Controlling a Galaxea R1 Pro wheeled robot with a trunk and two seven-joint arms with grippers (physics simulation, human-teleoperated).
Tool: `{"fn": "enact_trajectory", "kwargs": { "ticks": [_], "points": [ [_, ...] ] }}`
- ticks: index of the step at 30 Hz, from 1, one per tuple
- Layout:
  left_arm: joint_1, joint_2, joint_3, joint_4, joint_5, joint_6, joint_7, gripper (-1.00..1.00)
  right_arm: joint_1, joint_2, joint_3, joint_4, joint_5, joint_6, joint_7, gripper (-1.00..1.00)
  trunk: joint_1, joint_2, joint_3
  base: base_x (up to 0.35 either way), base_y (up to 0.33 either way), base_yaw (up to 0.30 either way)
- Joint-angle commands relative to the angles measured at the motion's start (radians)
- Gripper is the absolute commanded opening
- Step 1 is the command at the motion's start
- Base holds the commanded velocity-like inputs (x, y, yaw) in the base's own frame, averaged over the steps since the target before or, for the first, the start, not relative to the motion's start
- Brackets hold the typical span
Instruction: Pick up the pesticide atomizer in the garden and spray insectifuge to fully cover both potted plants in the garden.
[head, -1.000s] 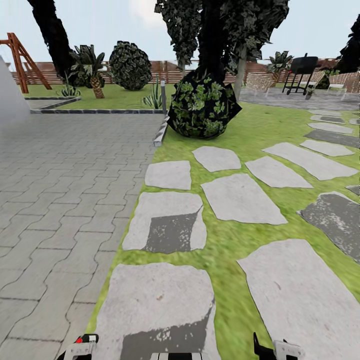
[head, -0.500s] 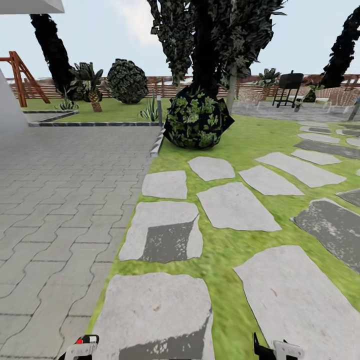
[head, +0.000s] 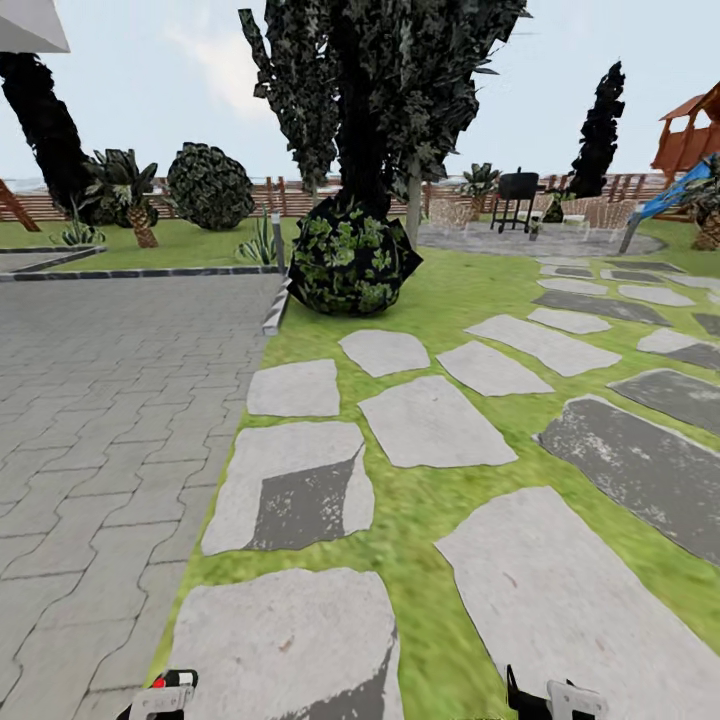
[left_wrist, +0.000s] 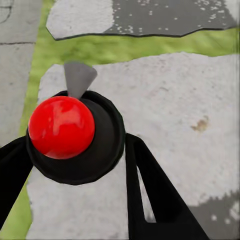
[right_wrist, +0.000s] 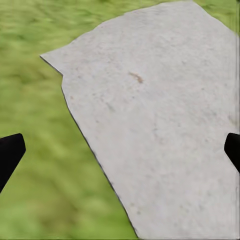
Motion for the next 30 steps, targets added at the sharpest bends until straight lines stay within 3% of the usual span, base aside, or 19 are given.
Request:
{"fn": "enact_trajectory", "kwargs": {
  "ticks": [1, 12, 30],
  "points": [
    [0.000, -0.001, 0.008, 0.000, -0.002, -0.002, -0.009, -1.00, -0.001, 0.000, -0.001, 0.001, 0.002, -0.003, -0.003, 1.00, -0.004, 0.007, 0.003, 0.000, 0.000, -0.275],
    [0.000, -0.005, 0.006, 0.000, -0.003, -0.002, -0.011, -1.00, -0.001, 0.002, -0.002, 0.001, -0.002, -0.002, -0.004, 1.00, -0.004, 0.007, 0.005, 0.018, 0.000, -0.296],
    [0.000, -0.007, 0.007, 0.000, -0.004, -0.002, -0.010, -1.00, -0.001, 0.004, -0.001, 0.001, -0.001, -0.001, -0.002, 1.00, -0.004, 0.007, -0.008, 0.318, 0.000, -0.263]
  ]
}}
